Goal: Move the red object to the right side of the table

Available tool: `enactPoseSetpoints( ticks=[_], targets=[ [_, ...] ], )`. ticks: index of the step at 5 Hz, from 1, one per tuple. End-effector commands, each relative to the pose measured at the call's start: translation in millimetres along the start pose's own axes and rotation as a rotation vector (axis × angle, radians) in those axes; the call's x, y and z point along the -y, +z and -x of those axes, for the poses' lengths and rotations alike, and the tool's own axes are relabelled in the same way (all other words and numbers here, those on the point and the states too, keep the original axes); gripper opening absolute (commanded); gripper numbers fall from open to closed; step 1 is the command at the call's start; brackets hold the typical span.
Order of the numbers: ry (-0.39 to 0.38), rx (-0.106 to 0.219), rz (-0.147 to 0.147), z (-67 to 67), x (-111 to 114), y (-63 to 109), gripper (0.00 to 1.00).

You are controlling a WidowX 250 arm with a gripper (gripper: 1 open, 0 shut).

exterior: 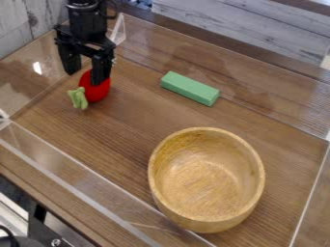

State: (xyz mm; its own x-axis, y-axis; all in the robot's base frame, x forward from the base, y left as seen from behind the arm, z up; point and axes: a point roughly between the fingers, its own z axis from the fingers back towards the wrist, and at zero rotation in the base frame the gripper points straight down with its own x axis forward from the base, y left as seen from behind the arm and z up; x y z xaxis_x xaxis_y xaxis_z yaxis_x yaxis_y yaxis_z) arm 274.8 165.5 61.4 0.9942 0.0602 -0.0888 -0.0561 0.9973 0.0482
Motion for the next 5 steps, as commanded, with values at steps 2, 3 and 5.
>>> enactPoseSetpoints(
  ticks=[2, 3, 5],
  targets=[
    [0.109, 0.041, -0.038, -14.9, -25.8, 13.9, 1.00],
    [0.144, 0.031, -0.036, -11.2, -20.3, 15.0, 1.00],
    [0.112, 0.022, -0.043, -11.3, -4.8, 8.4, 1.00]
  ],
)
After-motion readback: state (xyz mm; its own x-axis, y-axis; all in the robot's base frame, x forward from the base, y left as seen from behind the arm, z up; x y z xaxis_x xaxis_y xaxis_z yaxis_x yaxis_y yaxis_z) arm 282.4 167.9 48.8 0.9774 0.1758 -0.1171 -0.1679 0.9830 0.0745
